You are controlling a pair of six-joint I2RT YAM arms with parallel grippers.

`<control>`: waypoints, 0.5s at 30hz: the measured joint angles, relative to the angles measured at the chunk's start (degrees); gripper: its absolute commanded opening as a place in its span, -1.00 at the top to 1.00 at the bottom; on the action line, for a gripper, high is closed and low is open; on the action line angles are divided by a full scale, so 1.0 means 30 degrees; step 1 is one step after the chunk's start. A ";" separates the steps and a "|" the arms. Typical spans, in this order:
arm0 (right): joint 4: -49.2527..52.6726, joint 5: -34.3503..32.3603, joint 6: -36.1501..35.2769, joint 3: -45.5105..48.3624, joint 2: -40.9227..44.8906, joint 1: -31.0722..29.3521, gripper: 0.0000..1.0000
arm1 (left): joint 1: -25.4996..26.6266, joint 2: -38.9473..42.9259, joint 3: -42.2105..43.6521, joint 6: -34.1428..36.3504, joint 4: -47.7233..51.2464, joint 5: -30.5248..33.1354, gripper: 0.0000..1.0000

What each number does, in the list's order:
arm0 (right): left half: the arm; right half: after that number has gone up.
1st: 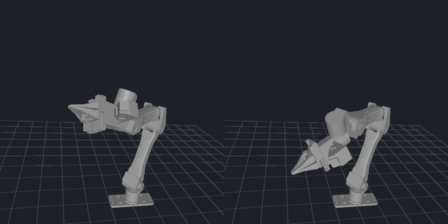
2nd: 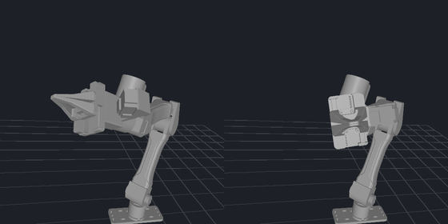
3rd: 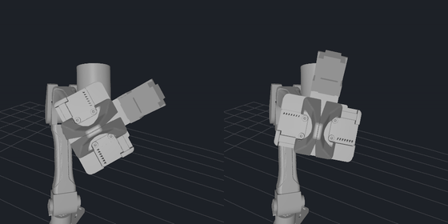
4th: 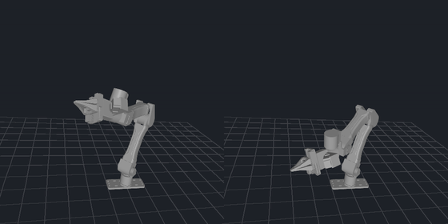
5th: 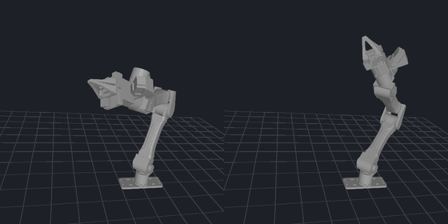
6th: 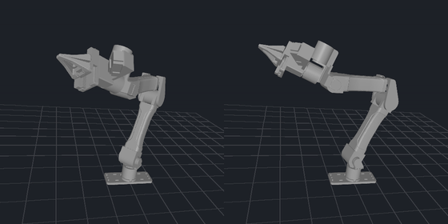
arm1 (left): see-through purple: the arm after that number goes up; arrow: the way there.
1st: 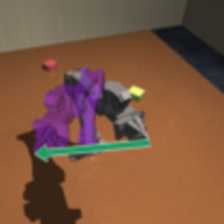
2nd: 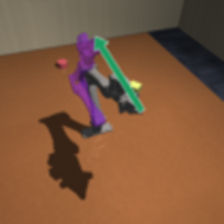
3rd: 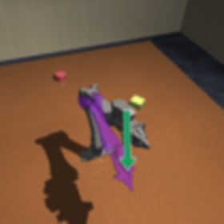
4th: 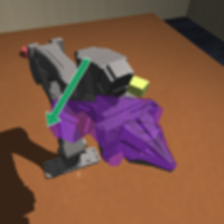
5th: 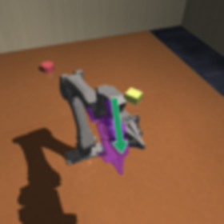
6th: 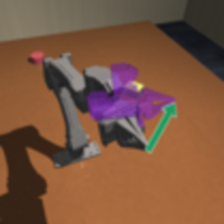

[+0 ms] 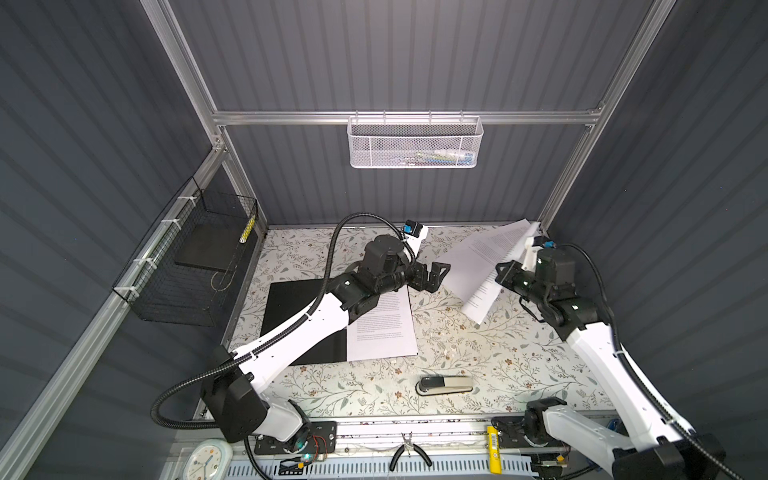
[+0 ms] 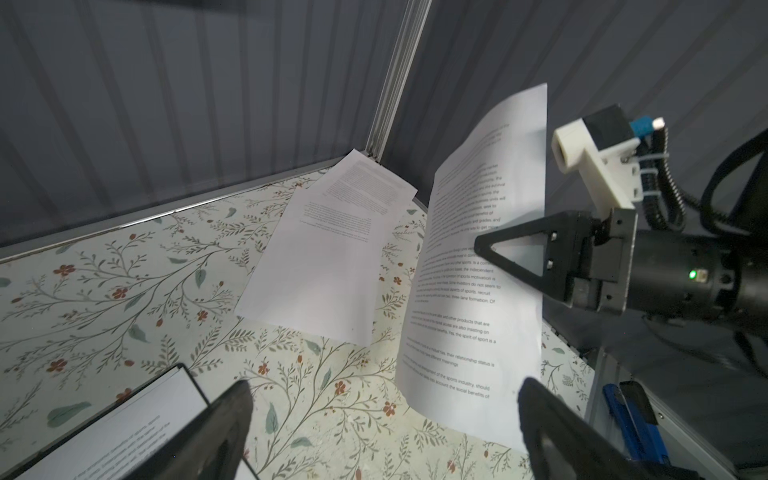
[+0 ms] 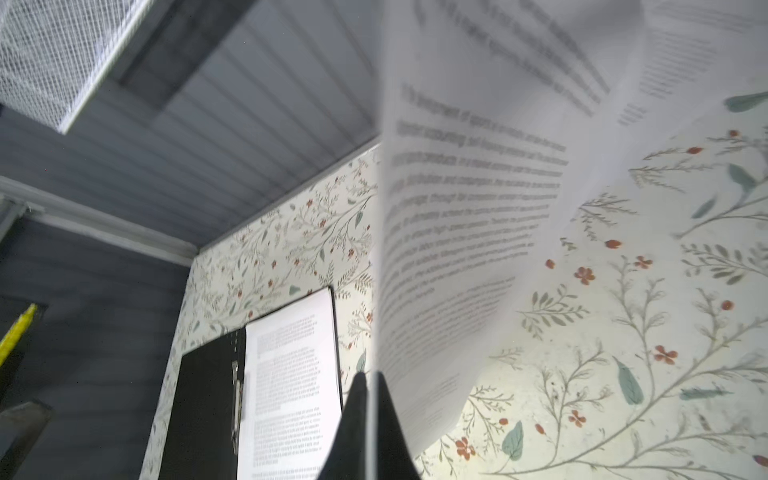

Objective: Put the files into the folder
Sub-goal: 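Carry the sheet over the folder with the right gripper while the left returns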

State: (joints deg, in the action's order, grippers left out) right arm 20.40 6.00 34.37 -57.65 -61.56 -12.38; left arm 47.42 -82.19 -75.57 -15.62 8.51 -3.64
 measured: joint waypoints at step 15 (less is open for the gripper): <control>-0.2251 0.6812 0.0138 -0.5297 -0.6943 -0.6193 1.00 | 0.0000 0.6222 0.4277 0.2346 0.3745 0.3300 -1.00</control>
State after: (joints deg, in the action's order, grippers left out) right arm 13.65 26.44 34.79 -73.54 -82.39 -30.96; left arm 47.42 -63.53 -62.74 -8.58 19.75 6.26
